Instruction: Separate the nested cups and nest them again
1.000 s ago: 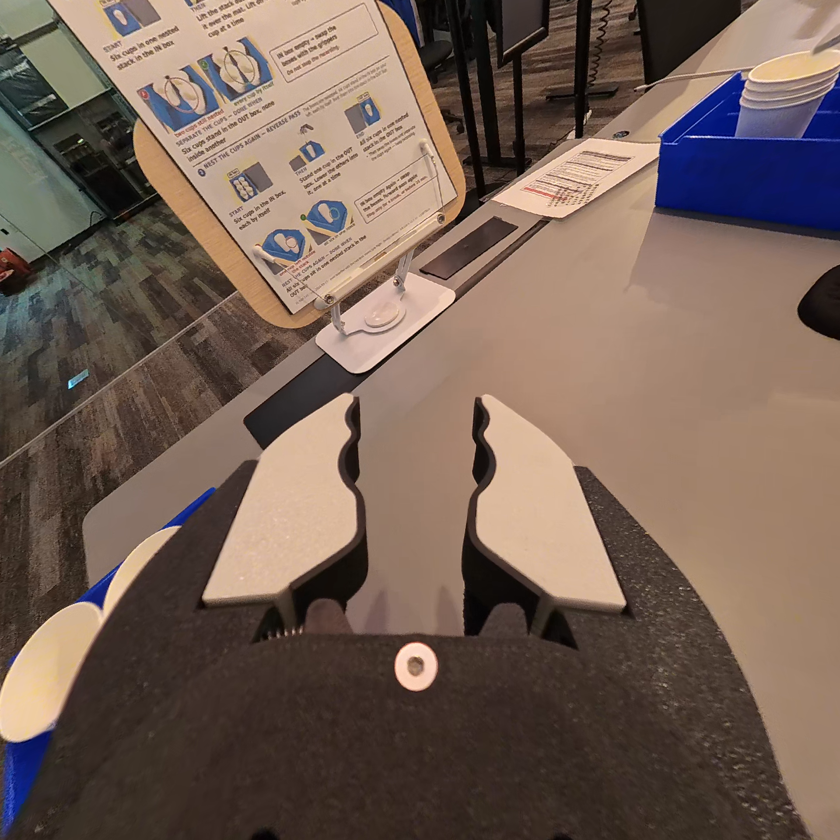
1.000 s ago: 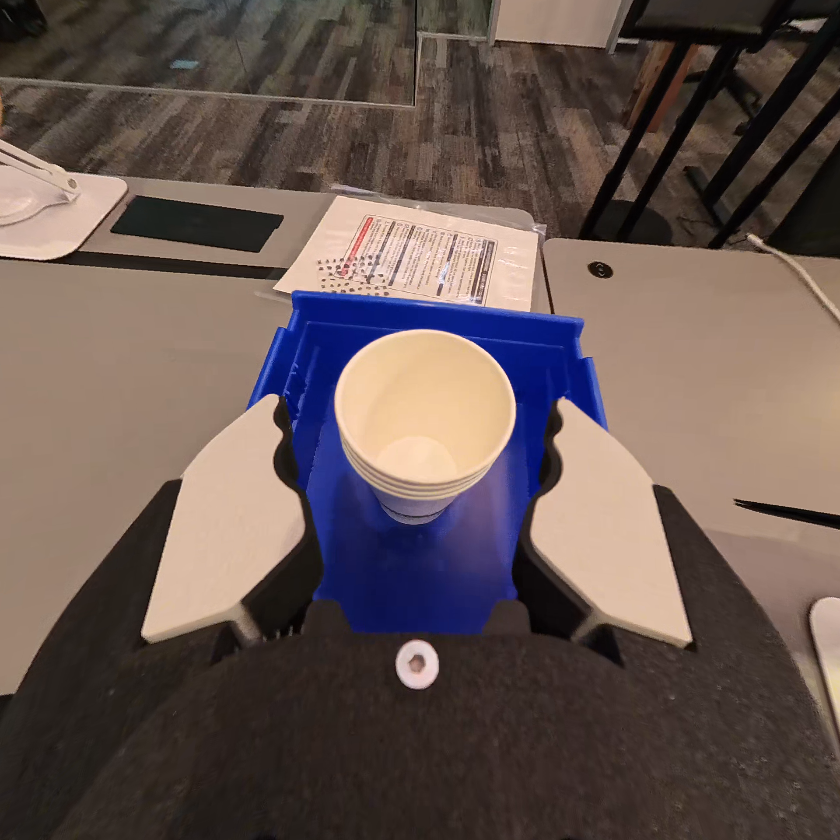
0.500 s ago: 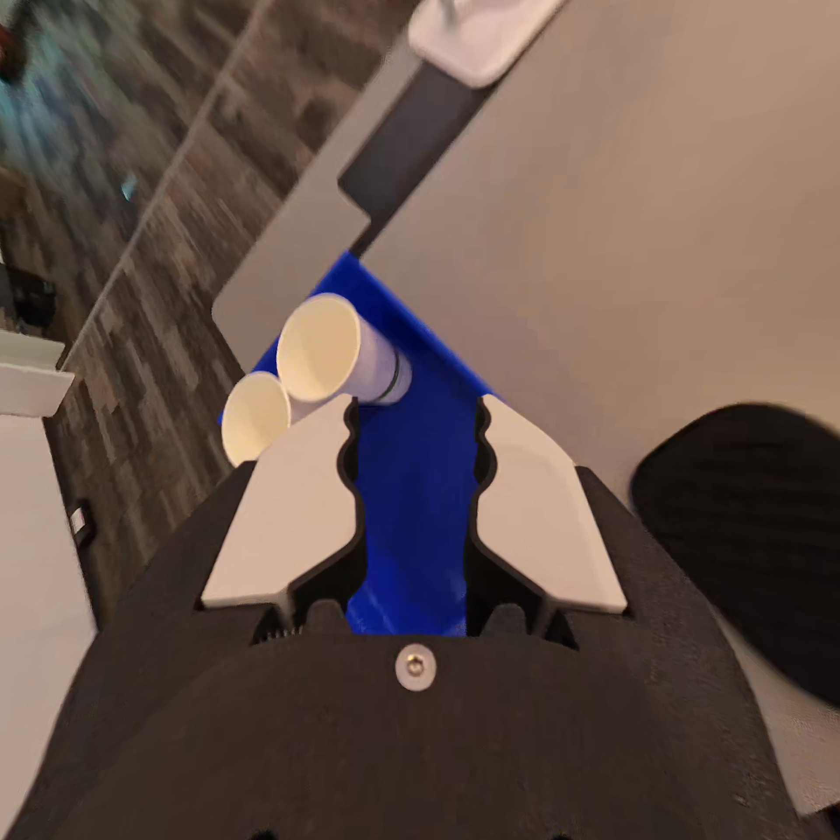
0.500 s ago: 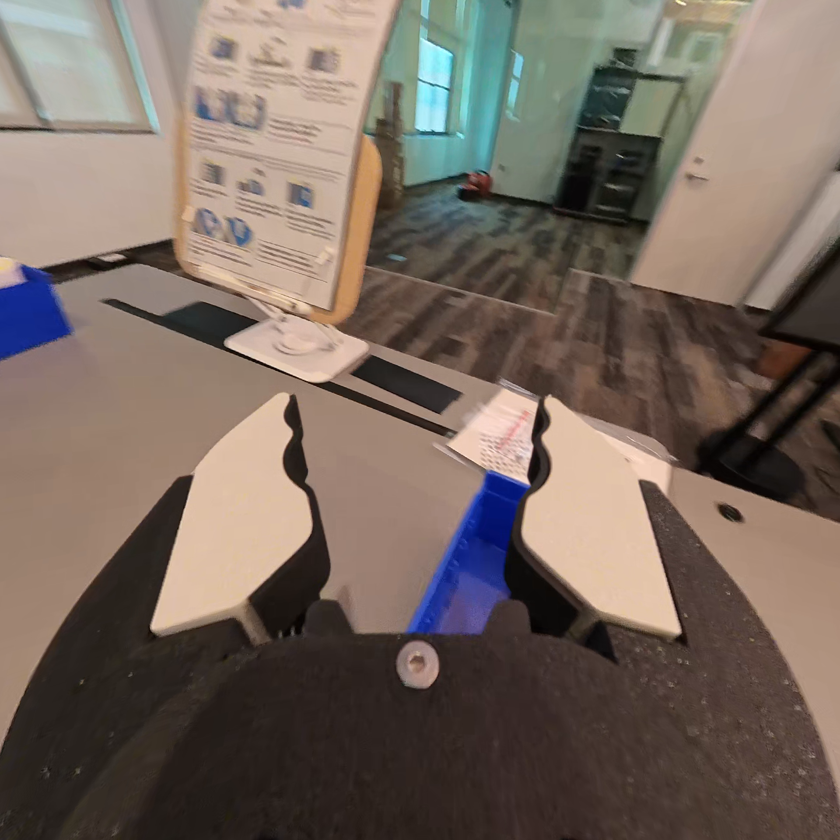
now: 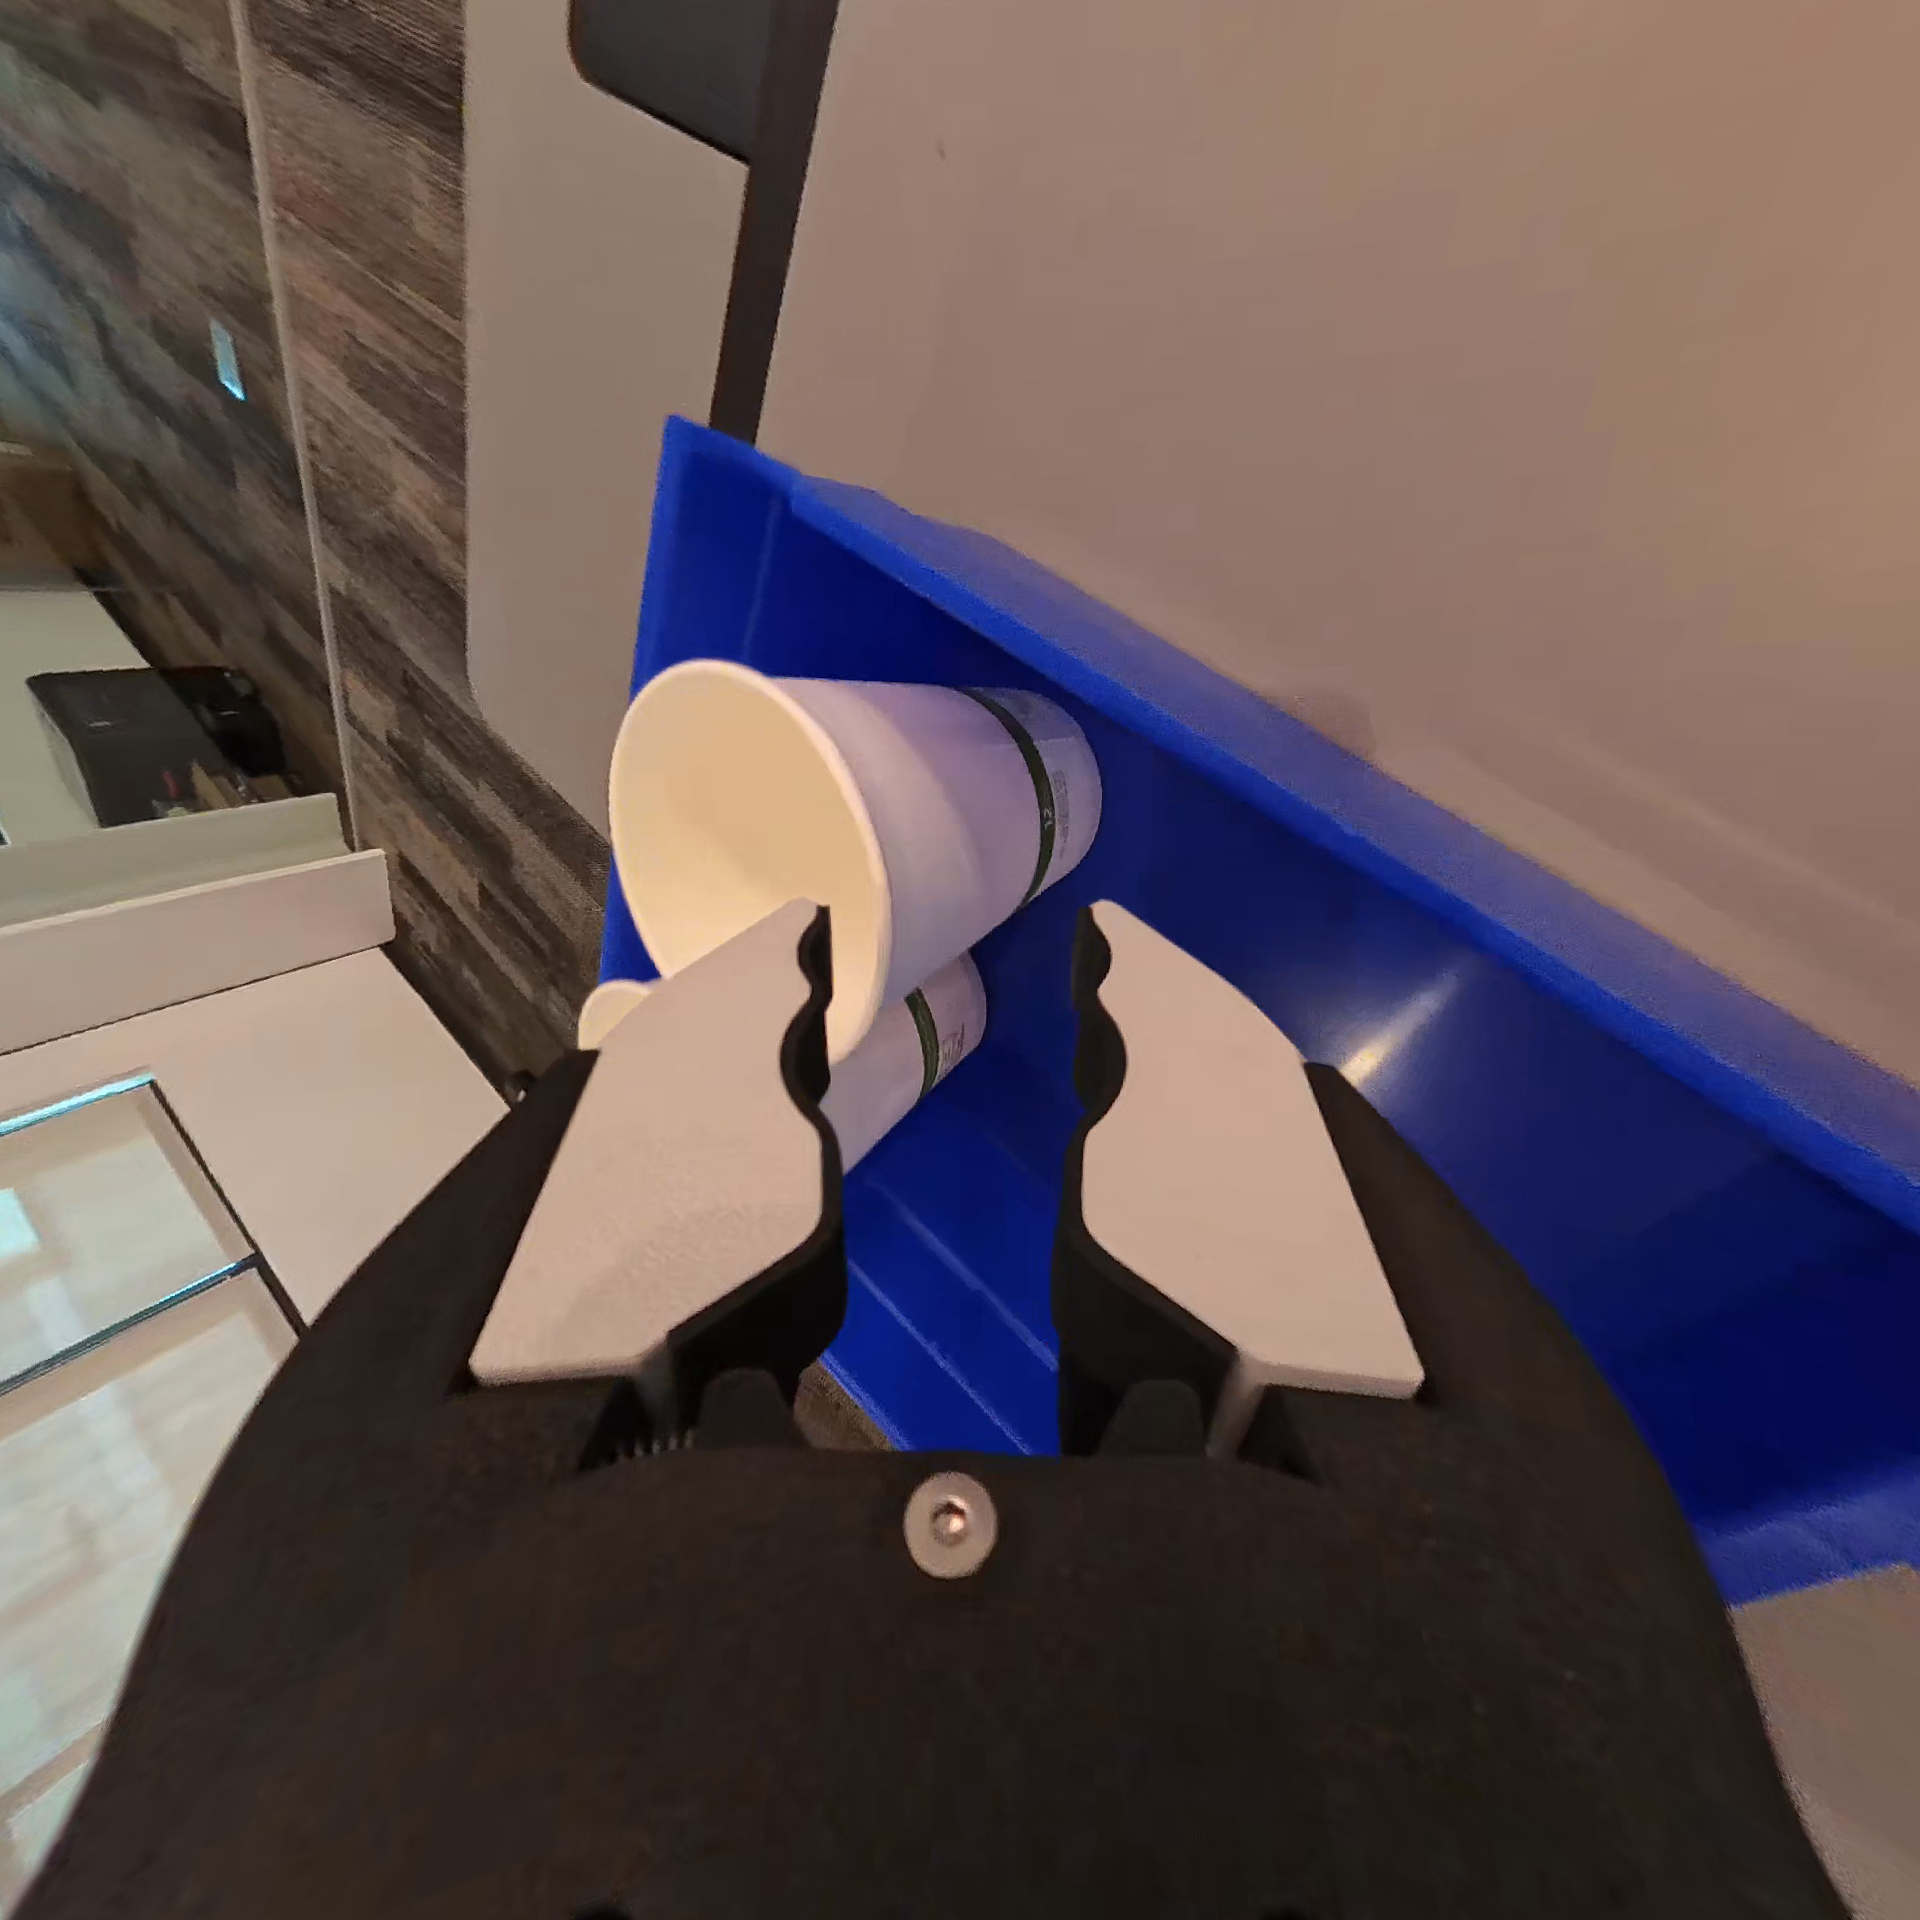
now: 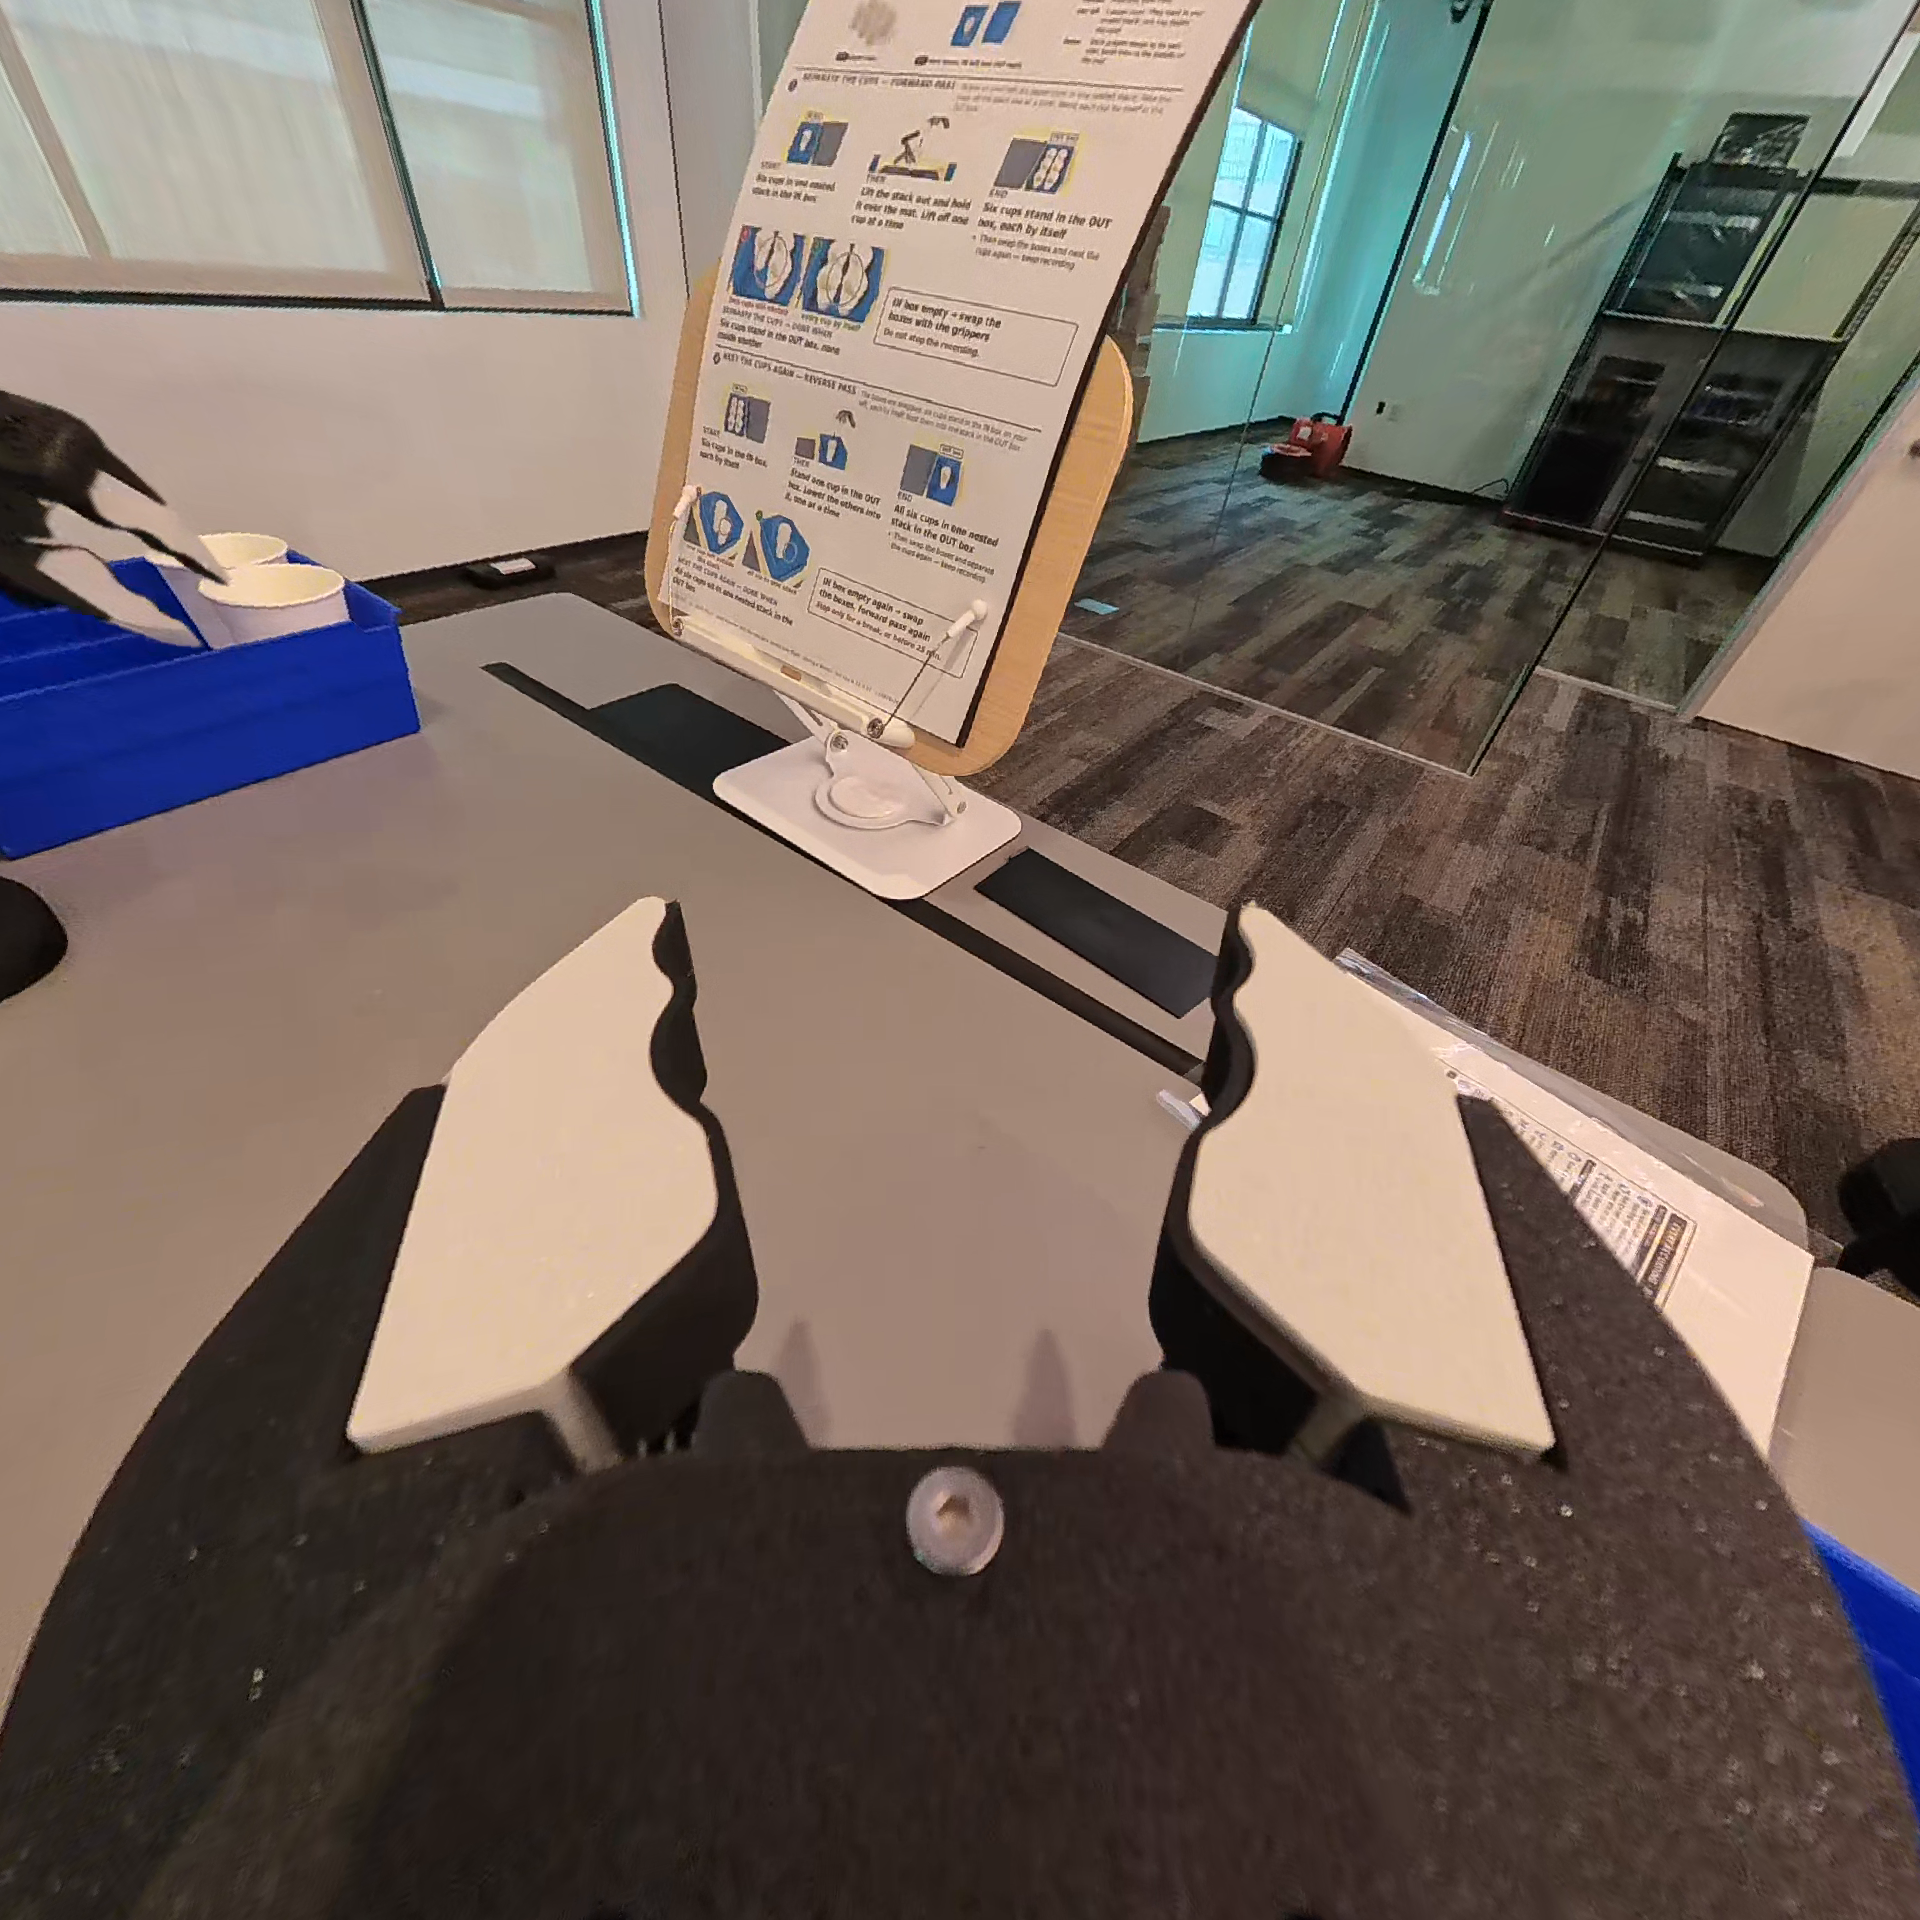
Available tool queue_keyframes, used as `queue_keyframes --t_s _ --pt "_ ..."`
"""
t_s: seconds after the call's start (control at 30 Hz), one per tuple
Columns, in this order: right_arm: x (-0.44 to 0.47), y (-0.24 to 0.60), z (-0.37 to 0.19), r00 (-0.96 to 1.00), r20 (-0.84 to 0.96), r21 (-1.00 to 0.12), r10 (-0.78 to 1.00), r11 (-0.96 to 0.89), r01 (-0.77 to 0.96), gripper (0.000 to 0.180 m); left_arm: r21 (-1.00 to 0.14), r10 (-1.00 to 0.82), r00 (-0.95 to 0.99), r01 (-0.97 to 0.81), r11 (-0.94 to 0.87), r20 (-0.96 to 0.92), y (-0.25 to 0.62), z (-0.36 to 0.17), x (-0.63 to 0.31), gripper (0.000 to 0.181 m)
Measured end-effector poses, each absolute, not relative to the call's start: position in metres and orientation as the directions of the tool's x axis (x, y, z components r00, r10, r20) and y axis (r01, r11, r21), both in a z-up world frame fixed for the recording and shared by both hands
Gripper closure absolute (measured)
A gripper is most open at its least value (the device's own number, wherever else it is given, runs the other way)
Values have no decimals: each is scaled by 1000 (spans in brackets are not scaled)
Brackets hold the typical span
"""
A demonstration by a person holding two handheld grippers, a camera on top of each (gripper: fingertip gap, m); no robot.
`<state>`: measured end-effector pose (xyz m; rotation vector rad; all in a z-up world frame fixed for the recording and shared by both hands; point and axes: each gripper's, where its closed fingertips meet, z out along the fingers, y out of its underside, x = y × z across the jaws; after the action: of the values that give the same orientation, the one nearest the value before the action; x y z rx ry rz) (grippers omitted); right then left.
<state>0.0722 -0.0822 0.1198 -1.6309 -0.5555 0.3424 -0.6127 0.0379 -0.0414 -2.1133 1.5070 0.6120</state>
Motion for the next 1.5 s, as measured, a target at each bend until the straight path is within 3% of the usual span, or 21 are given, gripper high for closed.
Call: queue_keyframes --t_s 0.37,0.53,0.77,1.1,1.5 --pt "94 -89 123 856 50 -994 515 -53 90 87 -79 -791 387 -913 -400 -474 57 -74 -618 150" --pt "98 -89 123 855 35 -996 517 -51 71 88 -78 -816 403 -909 -410 -415 48 -79 -610 176" --pt "101 -88 122 853 20 -997 522 -48 53 89 -47 -822 420 -898 -437 -385 34 -76 -615 177" --pt "106 -88 120 848 -17 -999 530 -52 12 89 -70 -811 407 -906 -418 -420 6 -19 -613 178" --pt "66 -71 108 805 8 -989 593 -114 94 89 -49 -780 231 -967 -250 -581 -39 70 -574 178"
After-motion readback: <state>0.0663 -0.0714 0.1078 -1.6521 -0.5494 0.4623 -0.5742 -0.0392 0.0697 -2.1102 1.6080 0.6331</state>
